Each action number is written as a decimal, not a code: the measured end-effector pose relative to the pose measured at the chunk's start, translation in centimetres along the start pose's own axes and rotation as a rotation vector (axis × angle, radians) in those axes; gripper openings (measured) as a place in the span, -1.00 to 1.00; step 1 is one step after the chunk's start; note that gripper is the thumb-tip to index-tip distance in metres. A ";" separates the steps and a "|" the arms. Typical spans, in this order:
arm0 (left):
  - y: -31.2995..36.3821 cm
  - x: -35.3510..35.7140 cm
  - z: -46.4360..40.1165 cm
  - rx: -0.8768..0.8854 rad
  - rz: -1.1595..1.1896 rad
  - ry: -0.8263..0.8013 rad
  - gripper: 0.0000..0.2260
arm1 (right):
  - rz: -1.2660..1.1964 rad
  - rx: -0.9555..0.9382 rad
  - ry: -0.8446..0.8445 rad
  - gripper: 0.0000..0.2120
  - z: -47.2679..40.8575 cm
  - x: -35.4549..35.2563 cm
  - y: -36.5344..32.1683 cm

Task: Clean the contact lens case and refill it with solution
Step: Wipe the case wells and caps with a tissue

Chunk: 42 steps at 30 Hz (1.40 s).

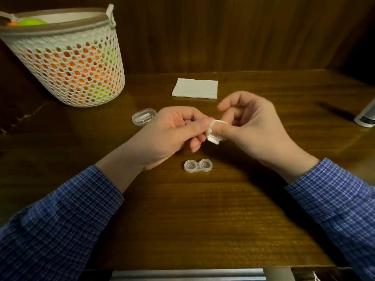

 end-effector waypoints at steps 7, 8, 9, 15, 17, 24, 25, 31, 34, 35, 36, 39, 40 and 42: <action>-0.4 0.0 0.0 -0.183 0.015 -0.046 -0.80 | 0.309 -0.307 -0.010 -0.63 0.3 -0.2 -0.7; -0.2 -0.1 0.0 -0.171 0.043 -0.040 -0.82 | 0.158 -0.182 0.019 -0.60 0.1 -0.1 -0.3; 0.0 -0.2 0.1 -0.152 0.064 -0.035 -0.82 | -0.039 -0.022 0.023 -0.56 0.0 0.2 0.3; 0.5 -0.5 0.5 0.010 0.032 -0.020 -0.79 | -0.788 0.654 -0.141 -0.78 0.7 2.8 2.1; 0.4 -0.6 0.5 0.021 0.022 -0.024 -0.81 | -0.571 0.465 -0.076 -0.64 0.5 2.1 1.7; -1.1 -0.6 -0.2 -0.112 -0.045 -0.022 -0.80 | 0.364 -0.367 0.008 -0.62 0.6 0.2 -1.1; -1.2 -0.5 -0.3 -0.123 -0.013 -0.022 -0.79 | 0.333 -0.321 0.000 -0.62 0.3 0.0 -0.8; -1.1 -1.0 -0.8 -0.145 0.312 0.050 -0.86 | -0.345 0.202 -0.030 -0.77 -0.7 -0.5 1.3; -1.6 -1.7 -0.9 -0.117 0.345 0.099 -0.91 | -0.447 0.331 -0.048 -0.94 -0.8 -0.5 1.7; -1.8 -2.0 -0.9 -0.108 0.278 0.115 -0.95 | -0.458 0.358 -0.040 -0.95 -0.8 -0.5 1.8; -2.1 -2.3 -0.8 -0.099 0.158 0.136 -0.95 | -0.468 0.381 -0.025 -0.94 -0.8 -0.5 1.9; -2.3 -2.8 -0.3 -0.007 -0.387 0.176 -0.84 | -0.476 0.431 0.014 -0.85 -0.9 -0.8 2.2; -2.3 -2.7 -0.1 0.018 -0.537 0.169 -0.81 | -0.473 0.447 0.033 -0.83 -0.9 -0.9 2.3; -2.1 -2.6 0.1 0.043 -0.720 0.162 -0.78 | -0.482 0.476 0.068 -0.83 -0.9 -1.1 2.5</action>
Point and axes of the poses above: each hand's wrist, its own z-axis away from the middle knuckle, its own x-axis out of the palm, y = z × x, the point moved 4 cm from there along -z, towards the middle knuckle, and after that the axes turned 7 degrees about -z, right-handed, at the moved point
